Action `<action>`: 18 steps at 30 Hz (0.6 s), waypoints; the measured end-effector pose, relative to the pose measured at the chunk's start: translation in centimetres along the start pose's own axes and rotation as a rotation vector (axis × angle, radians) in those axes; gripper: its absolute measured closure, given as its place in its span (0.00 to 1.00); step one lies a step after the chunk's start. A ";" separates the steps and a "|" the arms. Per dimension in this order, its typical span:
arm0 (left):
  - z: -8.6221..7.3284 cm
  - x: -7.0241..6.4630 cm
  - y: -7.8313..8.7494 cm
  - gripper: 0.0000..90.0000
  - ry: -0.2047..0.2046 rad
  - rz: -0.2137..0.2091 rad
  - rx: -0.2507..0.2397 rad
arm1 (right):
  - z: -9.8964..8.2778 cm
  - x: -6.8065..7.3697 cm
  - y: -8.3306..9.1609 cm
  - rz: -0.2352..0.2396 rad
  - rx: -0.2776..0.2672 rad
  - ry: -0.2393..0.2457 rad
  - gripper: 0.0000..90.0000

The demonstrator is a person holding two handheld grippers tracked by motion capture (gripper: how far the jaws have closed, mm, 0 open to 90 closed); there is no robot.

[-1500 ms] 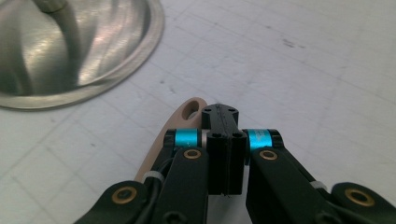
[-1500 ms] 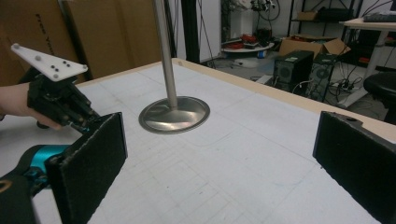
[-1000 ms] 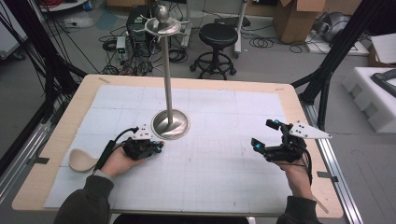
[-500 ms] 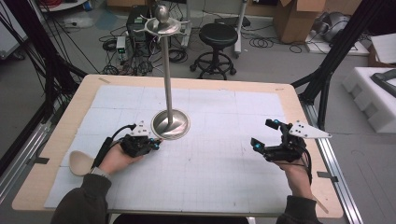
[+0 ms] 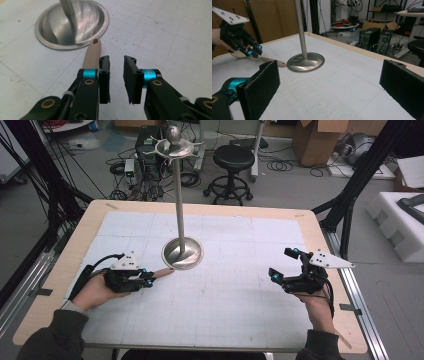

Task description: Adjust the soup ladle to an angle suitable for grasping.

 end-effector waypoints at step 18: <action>-1.5 3.9 4.6 0.16 -0.043 -0.115 0.119 | -0.2 0.2 -0.3 0.005 0.017 0.006 0.02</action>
Point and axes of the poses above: each handheld gripper's, and its own axes: y roughly backward along the jaws, z roughly out of its top, x roughly to its left, the point moved 9 cm from there along -y, roughly forward along the jaws, and after that the axes turned 8 degrees about y, right-handed, at the moved point
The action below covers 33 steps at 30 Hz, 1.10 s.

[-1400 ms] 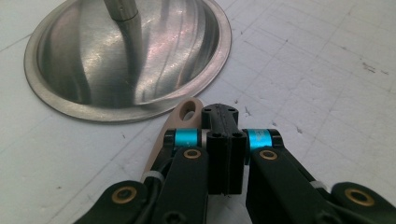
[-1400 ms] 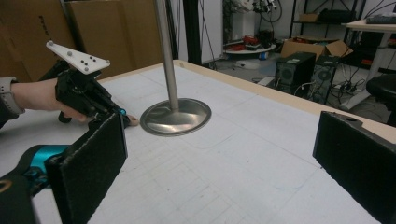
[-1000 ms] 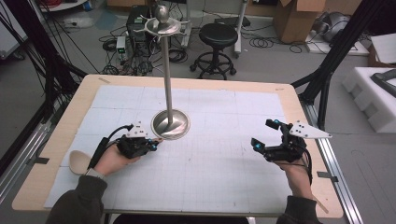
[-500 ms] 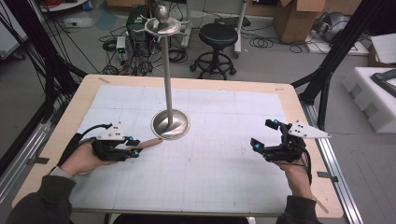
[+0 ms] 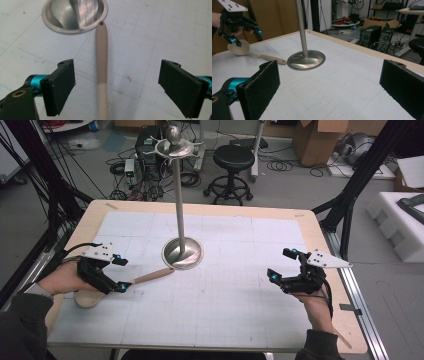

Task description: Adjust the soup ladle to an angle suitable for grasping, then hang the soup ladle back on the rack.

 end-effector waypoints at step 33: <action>-3.8 2.2 -1.6 0.30 -0.026 0.023 0.442 | -0.4 -0.8 -0.3 -0.008 0.013 -0.018 0.02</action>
Point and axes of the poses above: each handheld gripper's, and its own axes: y roughly backward along the jaws, z roughly out of its top, x roughly to its left, the point moved 9 cm from there along -y, roughly forward along the jaws, and after that the axes turned 8 degrees about y, right-handed, at the moved point
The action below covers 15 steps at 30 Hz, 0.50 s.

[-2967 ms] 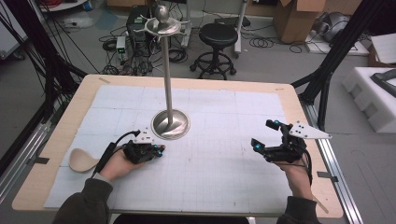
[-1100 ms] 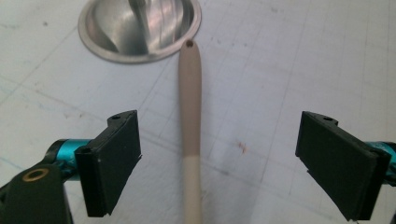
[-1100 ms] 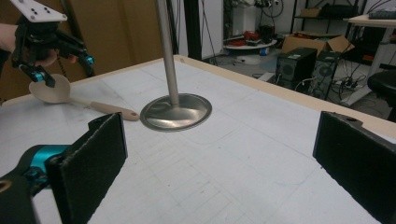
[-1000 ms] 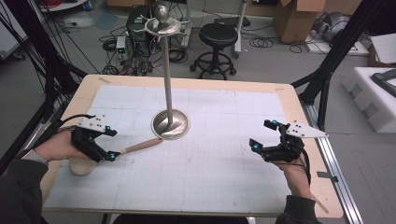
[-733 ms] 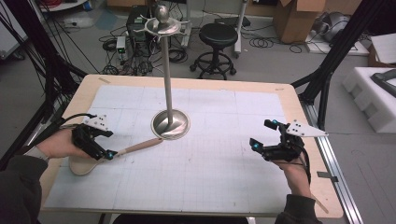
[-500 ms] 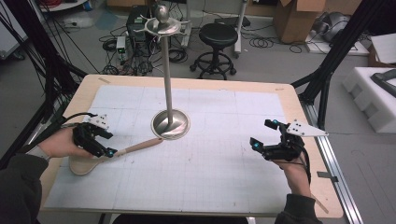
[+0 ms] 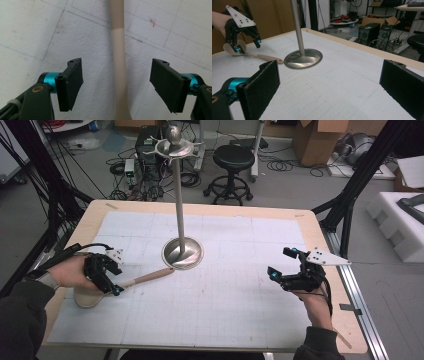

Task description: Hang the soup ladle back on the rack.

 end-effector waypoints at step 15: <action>-0.6 0.0 -1.5 0.54 -0.083 -0.004 0.087 | 0.0 0.0 0.1 0.001 0.002 -0.003 0.02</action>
Point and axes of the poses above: each handheld gripper's, and its own axes: y roughly backward along the jaws, z roughly out of its top, x roughly to its left, the point moved 9 cm from there along -y, roughly forward along the jaws, and after that the axes turned 8 degrees about y, right-handed, at the moved point
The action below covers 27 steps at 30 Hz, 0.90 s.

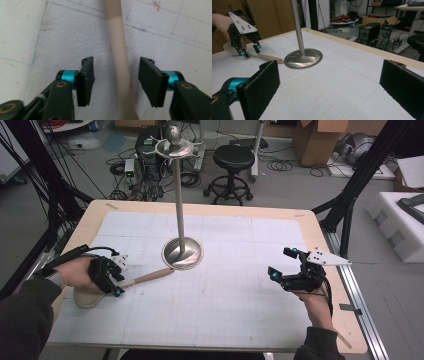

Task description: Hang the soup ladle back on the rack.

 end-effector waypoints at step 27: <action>0.8 -0.7 0.1 0.87 -0.021 0.088 0.067 | 0.3 0.2 0.3 0.007 -0.017 0.008 0.02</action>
Point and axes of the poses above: each handheld gripper's, and its own axes: y roughly backward along the jaws, z roughly out of its top, x roughly to its left, the point moved 9 cm from there along -y, roughly forward along the jaws, and after that the axes turned 8 degrees about y, right-handed, at the moved point
